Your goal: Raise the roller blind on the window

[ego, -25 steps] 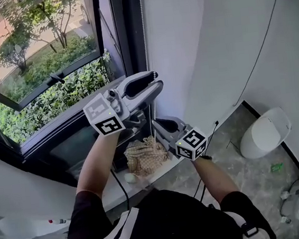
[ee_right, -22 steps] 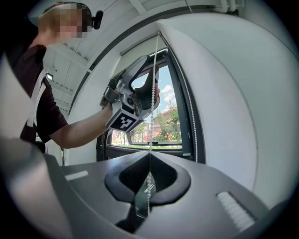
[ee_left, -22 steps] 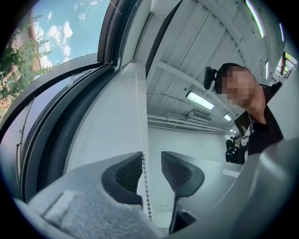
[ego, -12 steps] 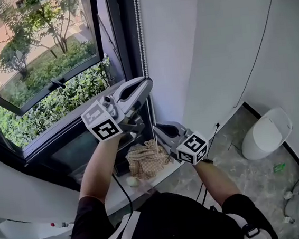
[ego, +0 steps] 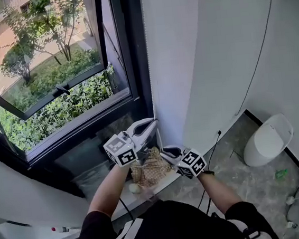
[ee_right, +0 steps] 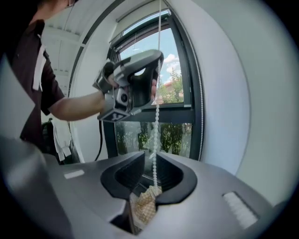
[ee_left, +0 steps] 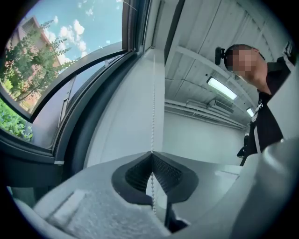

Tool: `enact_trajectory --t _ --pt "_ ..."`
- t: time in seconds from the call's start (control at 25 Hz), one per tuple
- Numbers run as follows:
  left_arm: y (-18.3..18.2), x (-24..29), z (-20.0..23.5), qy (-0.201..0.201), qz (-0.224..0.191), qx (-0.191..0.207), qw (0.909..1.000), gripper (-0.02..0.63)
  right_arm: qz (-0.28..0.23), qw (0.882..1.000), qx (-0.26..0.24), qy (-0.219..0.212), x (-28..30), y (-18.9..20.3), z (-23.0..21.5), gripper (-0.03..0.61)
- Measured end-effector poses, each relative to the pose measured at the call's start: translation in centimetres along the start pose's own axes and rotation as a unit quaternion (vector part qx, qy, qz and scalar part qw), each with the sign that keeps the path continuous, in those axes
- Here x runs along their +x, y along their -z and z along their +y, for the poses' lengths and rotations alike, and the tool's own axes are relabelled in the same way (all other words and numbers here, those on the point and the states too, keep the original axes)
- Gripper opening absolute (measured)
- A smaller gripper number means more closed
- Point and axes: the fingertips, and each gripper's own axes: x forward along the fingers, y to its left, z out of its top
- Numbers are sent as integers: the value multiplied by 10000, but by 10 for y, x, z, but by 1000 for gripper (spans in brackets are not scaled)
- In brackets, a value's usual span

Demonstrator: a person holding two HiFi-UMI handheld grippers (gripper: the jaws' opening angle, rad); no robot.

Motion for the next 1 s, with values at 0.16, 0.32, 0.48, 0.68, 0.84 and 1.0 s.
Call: enact_trajectory --t 0.16,0.32,0.48,0.68,0.84,1.0 --pt "-5 -4 5 -147 -23 55 9999 6 -1305 9911 263 12 -34 -74 -9 109" --pt "-8 -4 3 -130 22 89 9999 6 -2324 9724 -207 105 -66 -165 -10 109" --pt "-7 -3 2 -9 0 93 10000 6 -2945 9542 -458 250 -75 -234 -17 109" --pt "-3 -4 4 -4 41 66 10000 6 -3261 9452 -89 119 -66 -274 -22 115" --pt "0 1 -2 19 151 8 9999 6 -3236 9461 -38 160 -62 -283 -26 47" --pt "1 4 0 70 107 33 9999 6 -3210 9466 -168 266 -63 -286 -29 17"
